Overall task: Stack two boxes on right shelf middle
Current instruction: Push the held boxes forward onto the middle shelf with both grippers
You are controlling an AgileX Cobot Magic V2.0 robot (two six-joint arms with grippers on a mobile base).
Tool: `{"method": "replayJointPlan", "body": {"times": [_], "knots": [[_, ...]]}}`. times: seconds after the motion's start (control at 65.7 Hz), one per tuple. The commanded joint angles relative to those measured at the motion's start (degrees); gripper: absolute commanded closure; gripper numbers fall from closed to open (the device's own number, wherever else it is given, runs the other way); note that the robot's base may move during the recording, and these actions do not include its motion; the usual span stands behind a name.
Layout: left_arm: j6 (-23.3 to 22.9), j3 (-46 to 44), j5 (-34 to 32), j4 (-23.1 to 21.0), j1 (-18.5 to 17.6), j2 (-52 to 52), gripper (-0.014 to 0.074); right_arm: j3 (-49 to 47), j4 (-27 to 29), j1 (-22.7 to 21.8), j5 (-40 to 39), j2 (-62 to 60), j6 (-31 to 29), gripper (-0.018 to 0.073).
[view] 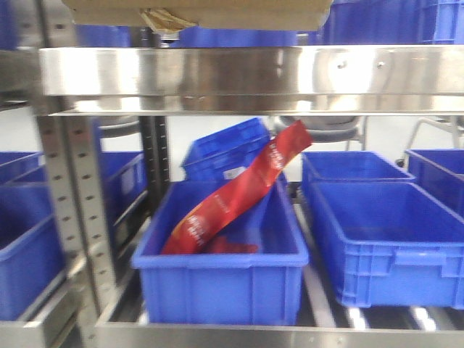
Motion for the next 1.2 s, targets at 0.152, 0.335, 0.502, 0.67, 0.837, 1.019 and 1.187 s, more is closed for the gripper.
{"method": "replayJointPlan", "body": {"times": [0.152, 0.335, 0.502, 0.67, 0.837, 1.019, 1.187], "knots": [[-0.2, -0.4, -2.9, -0.4, -0.1, -0.8, 0.0708, -0.2, -0.5, -0.1, -4.0, -0.6, -0.2, 0.0712], [-0.2, -0.4, -2.9, -0.4, -0.1, -0.8, 0.0708, -0.2, -0.5, -0.1, -4.0, -0.6, -0.2, 0.0712], [-0.2, -0.4, -2.9, -0.4, -0.1, -0.8, 0.0708, -0.2, -0.5, -0.1, -4.0, -0.6, -0.2, 0.0712], [-0.2, -0.4, -2.9, -0.4, -0.1, -0.8, 0.0708, -0.2, -0.5, -0.1, -4.0, -0.6, -0.2, 0.0712], [-0.2, -0.4, -2.9, -0.4, -0.1, -0.8, 0.0708, -0.2, -0.5, -0.1, -4.0, -0.6, -0.2, 0.0712], [-0.2, -0.4, -2.9, -0.4, -0.1, -0.8, 0.0708, -0.2, -0.5, -0.1, -4.0, -0.6, -0.2, 0.0712], [-0.2, -0.4, -2.9, -0.4, -0.1, -0.8, 0.0708, -0.2, -0.5, -0.1, -4.0, -0.6, -0.2, 0.0712]]}}
